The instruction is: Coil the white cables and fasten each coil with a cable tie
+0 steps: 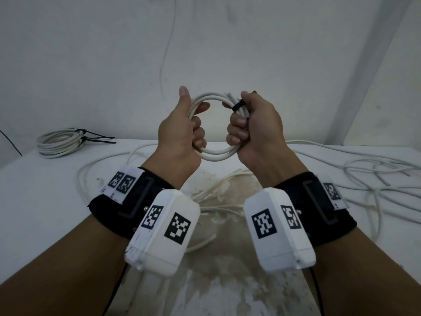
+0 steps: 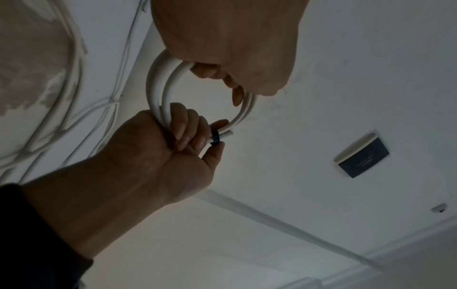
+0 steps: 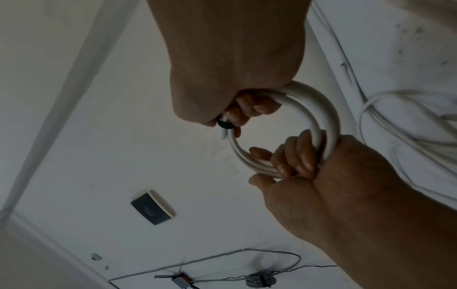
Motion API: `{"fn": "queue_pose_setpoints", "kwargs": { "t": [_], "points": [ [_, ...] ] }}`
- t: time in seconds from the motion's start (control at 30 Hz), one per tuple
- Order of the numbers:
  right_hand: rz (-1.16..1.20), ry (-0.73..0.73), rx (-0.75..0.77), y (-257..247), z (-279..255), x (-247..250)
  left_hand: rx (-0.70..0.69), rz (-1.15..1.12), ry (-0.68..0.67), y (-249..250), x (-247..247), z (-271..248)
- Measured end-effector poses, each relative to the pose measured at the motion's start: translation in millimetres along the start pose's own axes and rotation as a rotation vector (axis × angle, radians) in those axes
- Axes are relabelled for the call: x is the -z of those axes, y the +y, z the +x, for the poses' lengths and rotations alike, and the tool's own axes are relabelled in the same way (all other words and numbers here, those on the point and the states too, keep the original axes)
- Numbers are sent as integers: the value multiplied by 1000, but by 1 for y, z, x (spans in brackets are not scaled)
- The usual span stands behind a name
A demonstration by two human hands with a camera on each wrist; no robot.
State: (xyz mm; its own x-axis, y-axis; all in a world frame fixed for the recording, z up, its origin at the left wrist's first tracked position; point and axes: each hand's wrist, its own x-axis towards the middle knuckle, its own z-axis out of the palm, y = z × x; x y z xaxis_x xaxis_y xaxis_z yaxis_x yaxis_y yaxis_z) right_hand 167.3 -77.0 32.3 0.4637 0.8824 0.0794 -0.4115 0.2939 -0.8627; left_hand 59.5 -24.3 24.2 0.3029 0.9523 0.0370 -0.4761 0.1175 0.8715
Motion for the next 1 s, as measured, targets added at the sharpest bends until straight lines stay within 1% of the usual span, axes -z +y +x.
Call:
{"fn": "queue_pose_setpoints", "kwargs": {
  "t": [0.17, 0.3, 0.37, 0.47, 0.6, 0.67, 0.77, 0.8, 0.9, 1.0],
  "points": [
    [43, 4, -4, 9, -3, -8, -33, -94, 32, -1, 4, 5],
    [81, 67, 31, 9, -2, -7, 61, -128, -63, 1, 4, 7],
    [73, 68, 32, 9, -2, -6, 57, -145, -45, 0, 3, 8],
    [3, 21, 30, 9, -1, -6, 21, -143, 31, -1, 5, 11],
    [-118, -96, 78, 7, 0, -3, 14, -122, 68, -2, 10, 14],
    [-184, -186, 47, 7, 0, 1, 19, -89, 75, -3, 18, 15],
    [-484, -259, -47, 5, -2, 5, 31, -7, 86, 3, 41, 15],
    [-543, -266, -81, 5, -1, 3, 28, 22, 91, 7, 49, 14],
    [-528, -263, -171, 11, 1, -19, 24, 79, 137, 20, 74, 14],
    [-533, -295, -192, 23, 4, -51, 0, 87, 185, 37, 100, 16]
  ]
}}
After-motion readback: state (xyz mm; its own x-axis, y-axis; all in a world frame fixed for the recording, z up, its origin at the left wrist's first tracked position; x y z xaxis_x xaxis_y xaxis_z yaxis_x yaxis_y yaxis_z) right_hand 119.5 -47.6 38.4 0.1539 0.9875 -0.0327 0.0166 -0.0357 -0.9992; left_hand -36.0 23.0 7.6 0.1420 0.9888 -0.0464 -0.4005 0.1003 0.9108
